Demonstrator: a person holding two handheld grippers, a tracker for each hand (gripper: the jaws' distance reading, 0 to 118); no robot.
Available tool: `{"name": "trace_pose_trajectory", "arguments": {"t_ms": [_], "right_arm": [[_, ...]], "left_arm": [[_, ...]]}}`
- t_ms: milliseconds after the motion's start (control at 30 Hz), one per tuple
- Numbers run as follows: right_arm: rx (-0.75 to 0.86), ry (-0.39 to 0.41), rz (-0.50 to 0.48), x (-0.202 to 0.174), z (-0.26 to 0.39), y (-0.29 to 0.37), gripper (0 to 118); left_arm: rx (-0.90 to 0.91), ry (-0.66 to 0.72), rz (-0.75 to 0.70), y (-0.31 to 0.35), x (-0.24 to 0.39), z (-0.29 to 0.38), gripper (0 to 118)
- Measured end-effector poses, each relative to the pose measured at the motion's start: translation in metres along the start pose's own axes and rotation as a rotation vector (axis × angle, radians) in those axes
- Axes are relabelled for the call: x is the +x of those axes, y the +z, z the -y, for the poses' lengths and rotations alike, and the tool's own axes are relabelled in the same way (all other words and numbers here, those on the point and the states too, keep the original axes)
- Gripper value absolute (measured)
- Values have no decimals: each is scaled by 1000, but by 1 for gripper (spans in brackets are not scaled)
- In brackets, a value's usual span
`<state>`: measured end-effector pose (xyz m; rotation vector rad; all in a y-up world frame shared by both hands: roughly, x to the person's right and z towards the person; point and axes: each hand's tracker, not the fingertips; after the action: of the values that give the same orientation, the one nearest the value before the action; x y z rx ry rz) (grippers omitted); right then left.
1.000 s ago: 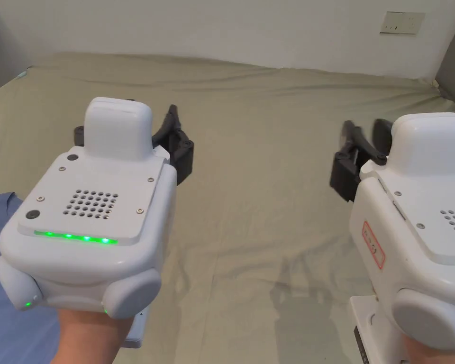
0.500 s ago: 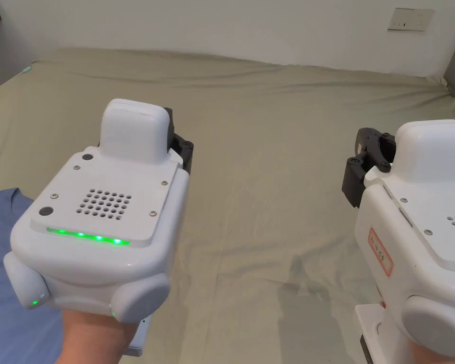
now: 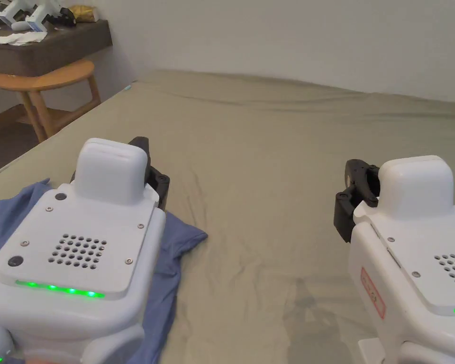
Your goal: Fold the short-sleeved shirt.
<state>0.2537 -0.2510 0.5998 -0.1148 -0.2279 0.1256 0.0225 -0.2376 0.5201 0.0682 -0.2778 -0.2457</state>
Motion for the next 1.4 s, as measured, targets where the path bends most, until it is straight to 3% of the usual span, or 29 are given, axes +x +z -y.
{"name": "trace_pose_trajectory", "arguments": {"t_ms": [400,567,933,1167,1400], "right_arm": [[16,31,-266,-105,-16,-24,1],[17,35,-305,-107,-9,-31,1],[-61,57,-278,-87,7,-52,1],[-138,106,-259,-81,17,-70,1],[-207,138,-211,-75,31,-94,1]], "left_arm": [[-109,68,-243,35,-92,24,0],[-134,73,-261,35,-100,31,0],[-325,141,-113,-27,-101,77,0],[-641,222,15,-131,-110,173,0],[-905,170,109,-217,-108,271,0]]}}
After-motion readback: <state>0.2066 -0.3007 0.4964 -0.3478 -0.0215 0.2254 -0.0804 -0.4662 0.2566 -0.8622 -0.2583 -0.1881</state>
